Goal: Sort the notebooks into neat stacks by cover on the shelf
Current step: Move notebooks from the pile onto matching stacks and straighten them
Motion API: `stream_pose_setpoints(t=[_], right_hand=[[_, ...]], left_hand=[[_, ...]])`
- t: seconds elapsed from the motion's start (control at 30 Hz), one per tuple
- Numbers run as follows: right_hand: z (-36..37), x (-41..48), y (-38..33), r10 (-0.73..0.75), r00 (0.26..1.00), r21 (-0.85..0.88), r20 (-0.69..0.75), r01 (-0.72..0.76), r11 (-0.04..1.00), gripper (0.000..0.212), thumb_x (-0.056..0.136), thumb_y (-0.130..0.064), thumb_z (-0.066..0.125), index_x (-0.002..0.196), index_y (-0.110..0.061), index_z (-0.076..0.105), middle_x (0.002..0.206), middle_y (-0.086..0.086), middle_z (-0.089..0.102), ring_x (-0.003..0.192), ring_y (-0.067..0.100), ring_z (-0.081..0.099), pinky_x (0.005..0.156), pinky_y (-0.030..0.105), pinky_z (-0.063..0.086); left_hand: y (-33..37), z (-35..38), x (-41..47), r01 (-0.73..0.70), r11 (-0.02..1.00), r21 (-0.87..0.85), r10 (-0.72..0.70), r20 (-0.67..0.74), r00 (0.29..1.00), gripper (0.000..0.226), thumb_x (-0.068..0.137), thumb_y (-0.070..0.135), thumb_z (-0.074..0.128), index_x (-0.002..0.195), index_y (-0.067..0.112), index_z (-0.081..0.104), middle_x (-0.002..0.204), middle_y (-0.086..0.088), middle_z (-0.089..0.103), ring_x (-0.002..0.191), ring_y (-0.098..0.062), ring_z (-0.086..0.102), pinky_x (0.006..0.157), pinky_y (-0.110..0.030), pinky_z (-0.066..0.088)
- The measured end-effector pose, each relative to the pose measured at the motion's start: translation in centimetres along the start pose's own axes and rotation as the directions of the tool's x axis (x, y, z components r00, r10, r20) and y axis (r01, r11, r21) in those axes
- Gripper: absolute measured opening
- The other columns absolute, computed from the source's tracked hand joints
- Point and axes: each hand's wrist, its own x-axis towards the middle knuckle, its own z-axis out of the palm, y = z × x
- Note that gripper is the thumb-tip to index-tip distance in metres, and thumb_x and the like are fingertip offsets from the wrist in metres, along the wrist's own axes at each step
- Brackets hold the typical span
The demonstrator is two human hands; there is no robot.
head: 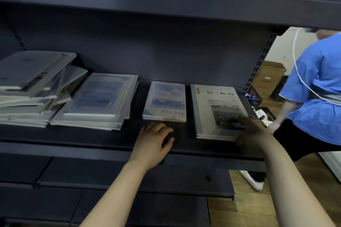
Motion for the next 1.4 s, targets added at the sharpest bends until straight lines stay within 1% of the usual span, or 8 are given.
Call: stream_pose_setpoints(t=[0.13,0.33,0.43,0.57,0.8,1.0,1.17,1.4], right_hand=[[1.3,-0.7,-4.5,-0.178,0.972,0.164,-0.153,0.203,0.965,0.071,0.077,0.008,0.059,0.141,-0.021,0.047,0.153,0.005,0.033,0.142,0.024,0.028,0.112,0.045,0.034],[5.9,-0.5,-13.4,-0.256,0.952,0.559,-0.166,0.305,0.771,0.026,0.088,-0.008,0.058,0.106,-0.023,0.071,0.098,-0.008,0.071,0.087,0.009,0.069,0.08,0.03,0.057],[9.0,-0.6,-18.5,-0.292,0.949,0.589,-0.121,0.305,0.748,0.018,0.093,-0.02,0.056,0.087,-0.032,0.068,0.077,-0.006,0.071,0.068,0.013,0.069,0.07,0.033,0.059],[12.1,-0.7,-24.6,-0.302,0.953,0.56,-0.033,0.269,0.784,0.014,0.097,-0.033,0.047,0.093,-0.031,0.061,0.087,-0.001,0.067,0.072,0.014,0.066,0.069,0.037,0.06],[14.9,-0.7,-30.5,-0.157,0.987,0.389,-0.024,0.154,0.908,0.088,0.067,-0.075,0.063,0.124,-0.011,0.041,0.123,0.005,0.051,0.116,0.026,0.05,0.091,0.039,0.044],[15.5,0.1,-30.5,-0.116,0.993,0.5,-0.018,0.109,0.859,0.1,0.061,-0.058,0.082,0.132,-0.005,0.035,0.126,0.005,0.043,0.119,0.024,0.047,0.085,0.028,0.038],[15.5,-0.4,-29.3,-0.171,0.985,0.64,-0.024,0.146,0.754,0.028,0.073,-0.041,0.079,0.079,-0.029,0.055,0.08,-0.015,0.057,0.071,0.0,0.055,0.055,0.015,0.038],[14.4,-1.0,-27.3,-0.165,0.986,0.699,0.033,0.095,0.709,0.018,0.081,-0.026,0.073,0.075,-0.013,0.062,0.055,-0.005,0.056,0.05,0.014,0.052,0.042,0.02,0.039]], left_hand=[[-1.4,-1.8,-1.0,-0.01,1.0,0.016,0.011,-0.024,1.0,0.031,0.092,0.032,0.053,0.119,0.022,0.063,0.115,0.004,0.061,0.106,-0.018,0.055,0.09,-0.036,0.041],[-4.9,-5.2,-2.5,0.009,1.0,0.01,-0.007,-0.153,0.988,0.022,0.085,0.019,0.064,0.106,0.013,0.07,0.1,-0.003,0.068,0.088,-0.026,0.062,0.074,-0.038,0.051],[-6.6,-6.4,-3.6,0.023,1.0,0.011,-0.021,-0.171,0.985,0.018,0.084,0.022,0.06,0.094,0.014,0.073,0.089,-0.002,0.068,0.079,-0.025,0.063,0.066,-0.037,0.052],[-8.8,-7.8,-4.9,0.051,0.998,0.033,-0.046,-0.133,0.99,0.018,0.083,0.027,0.059,0.087,0.017,0.073,0.089,0.0,0.069,0.078,-0.025,0.063,0.065,-0.033,0.051],[-13.4,-9.8,-7.0,0.118,0.99,0.075,-0.111,-0.092,0.99,0.02,0.084,0.031,0.057,0.085,0.018,0.072,0.088,0.001,0.068,0.081,-0.026,0.062,0.068,-0.033,0.05],[-15.4,-10.1,-7.9,0.113,0.992,0.058,-0.108,-0.083,0.991,0.019,0.084,0.03,0.058,0.084,0.018,0.072,0.087,0.001,0.068,0.081,-0.025,0.062,0.069,-0.032,0.05],[-15.8,-9.9,-7.9,0.081,0.996,0.045,-0.076,-0.098,0.992,0.022,0.084,0.033,0.055,0.083,0.019,0.072,0.086,0.003,0.068,0.08,-0.023,0.062,0.068,-0.03,0.048],[-15.8,-10.1,-7.9,0.059,0.998,0.022,-0.055,-0.125,0.991,0.019,0.085,0.033,0.059,0.084,0.02,0.073,0.084,0.005,0.069,0.078,-0.021,0.062,0.064,-0.032,0.049]])
